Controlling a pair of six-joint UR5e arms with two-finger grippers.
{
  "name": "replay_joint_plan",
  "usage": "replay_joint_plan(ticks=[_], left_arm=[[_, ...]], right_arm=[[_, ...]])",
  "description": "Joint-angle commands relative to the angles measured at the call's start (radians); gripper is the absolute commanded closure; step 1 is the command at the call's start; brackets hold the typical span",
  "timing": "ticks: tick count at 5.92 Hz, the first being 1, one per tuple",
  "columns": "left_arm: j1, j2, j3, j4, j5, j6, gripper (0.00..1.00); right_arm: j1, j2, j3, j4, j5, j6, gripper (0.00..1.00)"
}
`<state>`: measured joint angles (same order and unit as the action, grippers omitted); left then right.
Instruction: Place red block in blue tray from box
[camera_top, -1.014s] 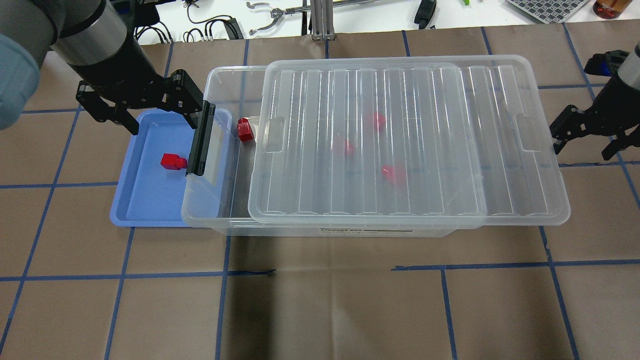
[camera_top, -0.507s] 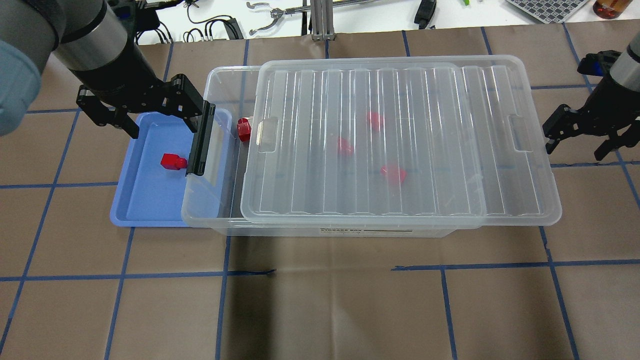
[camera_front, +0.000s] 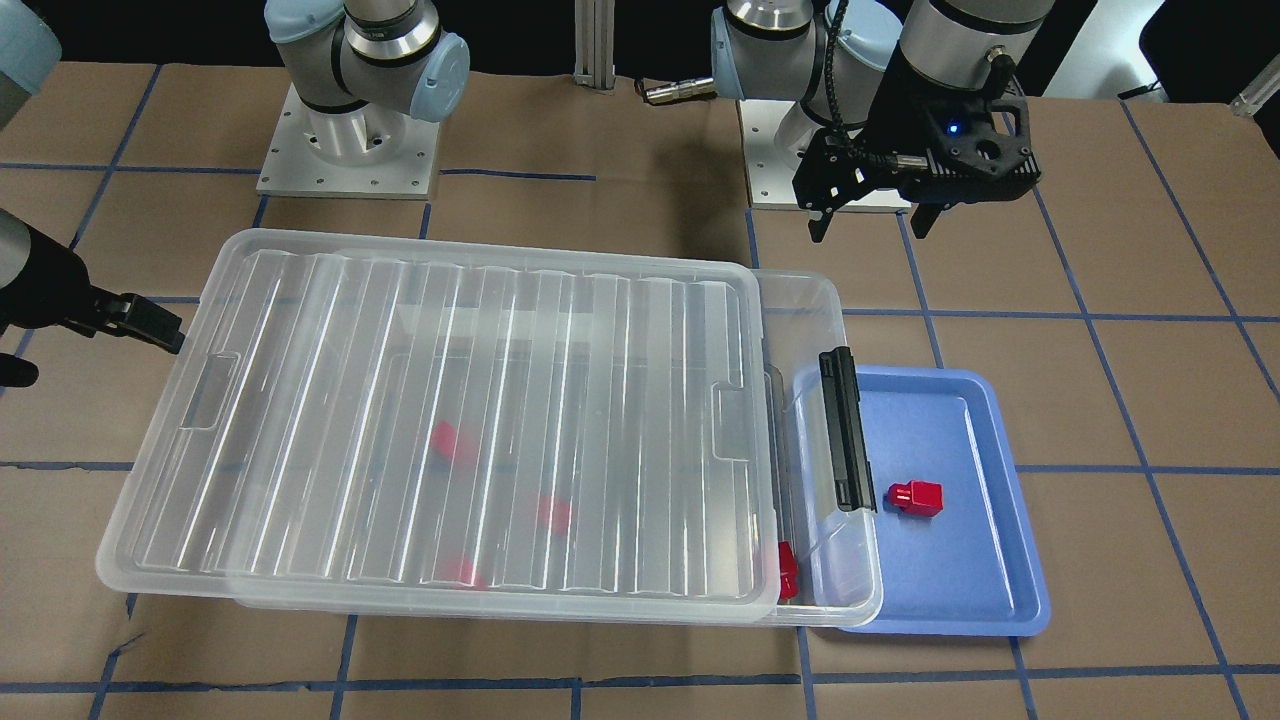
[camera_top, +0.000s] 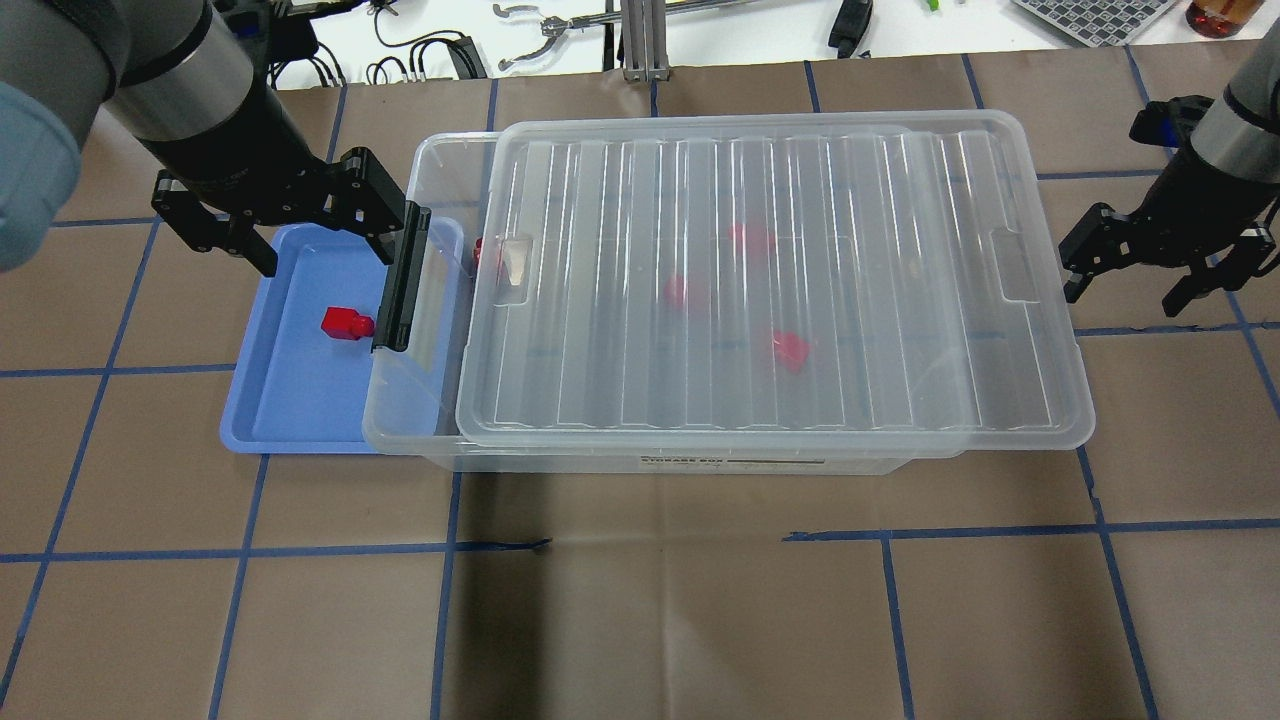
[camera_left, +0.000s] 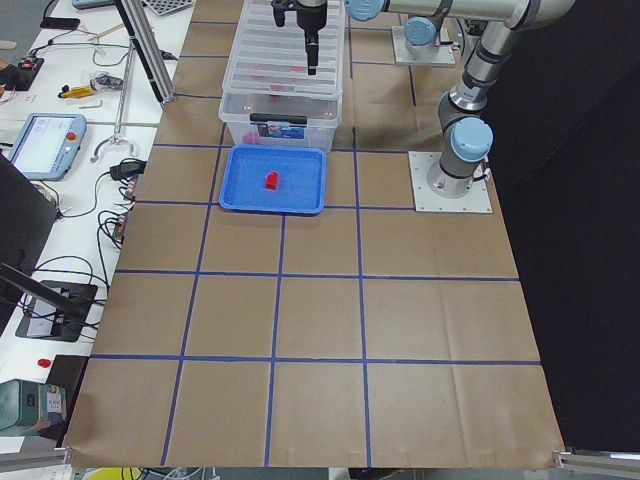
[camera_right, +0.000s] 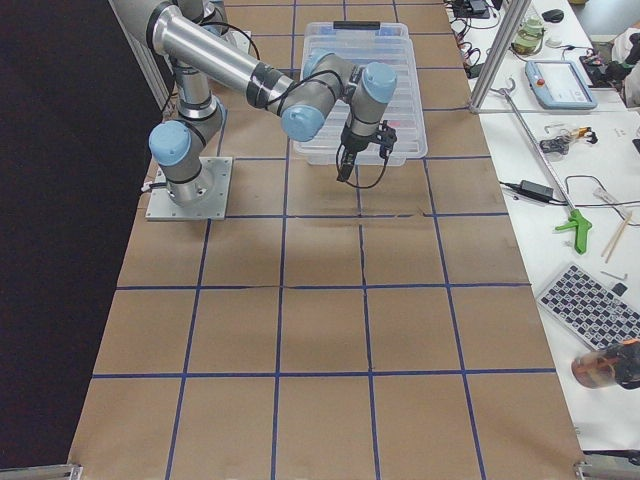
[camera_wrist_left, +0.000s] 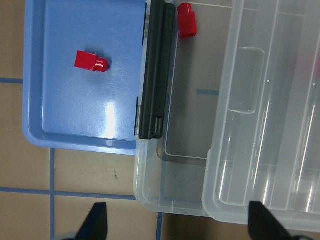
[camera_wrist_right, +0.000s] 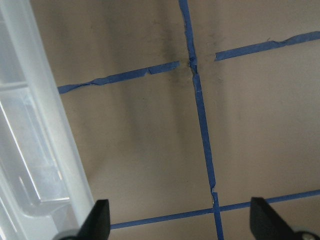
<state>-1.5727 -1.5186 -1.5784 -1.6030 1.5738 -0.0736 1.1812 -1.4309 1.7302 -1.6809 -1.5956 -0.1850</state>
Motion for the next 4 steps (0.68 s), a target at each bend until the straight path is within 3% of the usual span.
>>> replay_joint_plan(ticks=[1,4], left_arm=[[0.002,0.0,0.0,0.0,-0.001,0.0,0.02],[0.005,0.0,0.002,0.0,-0.001,0.0,0.02]], right_arm=[[0.02,-0.003,0.011,0.003,0.002,0.016,0.0],[0.023,-0.02,0.032,0.003,0.031,0.039,0.0]])
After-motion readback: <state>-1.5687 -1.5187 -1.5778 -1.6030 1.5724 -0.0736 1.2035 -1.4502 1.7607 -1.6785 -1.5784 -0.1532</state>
